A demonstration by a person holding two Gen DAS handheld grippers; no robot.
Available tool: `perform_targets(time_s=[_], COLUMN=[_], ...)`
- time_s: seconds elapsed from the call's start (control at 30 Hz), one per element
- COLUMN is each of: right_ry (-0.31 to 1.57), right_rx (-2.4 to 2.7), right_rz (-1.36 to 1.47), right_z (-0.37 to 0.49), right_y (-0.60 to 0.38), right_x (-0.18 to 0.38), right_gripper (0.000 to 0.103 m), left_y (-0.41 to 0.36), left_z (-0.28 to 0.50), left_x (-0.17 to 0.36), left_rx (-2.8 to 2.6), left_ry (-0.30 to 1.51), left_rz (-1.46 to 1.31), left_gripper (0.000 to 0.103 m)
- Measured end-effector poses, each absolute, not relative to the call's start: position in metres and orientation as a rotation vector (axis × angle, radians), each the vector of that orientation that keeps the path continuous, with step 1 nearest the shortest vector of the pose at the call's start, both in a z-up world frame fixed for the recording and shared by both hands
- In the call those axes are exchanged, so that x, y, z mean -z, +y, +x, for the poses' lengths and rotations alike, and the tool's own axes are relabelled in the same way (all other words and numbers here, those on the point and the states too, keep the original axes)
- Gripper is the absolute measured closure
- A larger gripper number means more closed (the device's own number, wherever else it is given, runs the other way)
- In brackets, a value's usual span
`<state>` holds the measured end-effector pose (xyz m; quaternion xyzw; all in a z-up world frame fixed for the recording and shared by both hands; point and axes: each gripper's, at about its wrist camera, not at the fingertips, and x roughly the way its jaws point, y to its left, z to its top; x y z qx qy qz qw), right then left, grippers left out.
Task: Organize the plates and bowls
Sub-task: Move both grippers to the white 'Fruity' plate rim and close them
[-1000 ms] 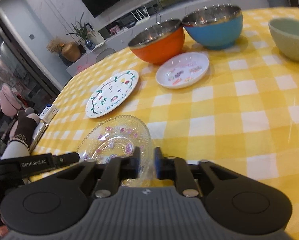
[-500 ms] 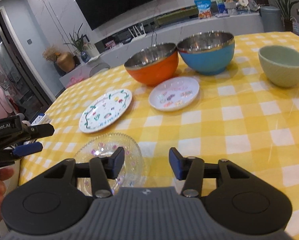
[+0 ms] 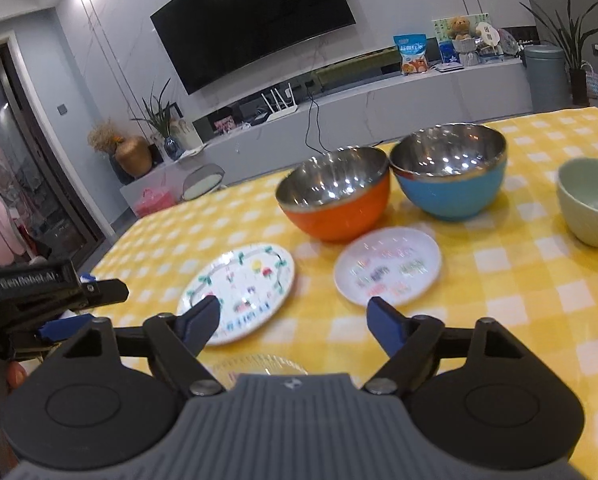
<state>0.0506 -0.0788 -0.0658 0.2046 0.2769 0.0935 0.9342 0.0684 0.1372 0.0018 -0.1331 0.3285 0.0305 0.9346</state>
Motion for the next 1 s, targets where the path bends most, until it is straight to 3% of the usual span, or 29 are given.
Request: perform_targets(time_s=[0.6, 0.8, 0.9, 1.0], right_ry=[0.598, 0.586, 0.579, 0.593], right_rx=[-0.243, -0.249, -0.259, -0.278], right_rz=[0.485, 0.459, 0.439, 0.448], right_z=[0.112, 0.117, 0.122, 0.130], right_y=[-0.070, -0.065, -0.061, -0.057], right_x=[0.097, 0.109, 0.108, 0.106], right_gripper=[0.017, 0.023, 0.035, 0.039], left_y=[0.144, 0.152, 0.158, 0.160], left_z=[0.101, 0.104, 0.111, 0.121], left_x=[0.043, 0.057, 0.060, 0.062], left_rx=[-0.041, -0.052, -0.039, -0.036], left_ry=[0.681, 0.676, 0.679, 0.690], left_rz=[-0.206, -0.249, -0.294, -0.332], left_gripper=[0.034, 0.035, 0.035, 0.040])
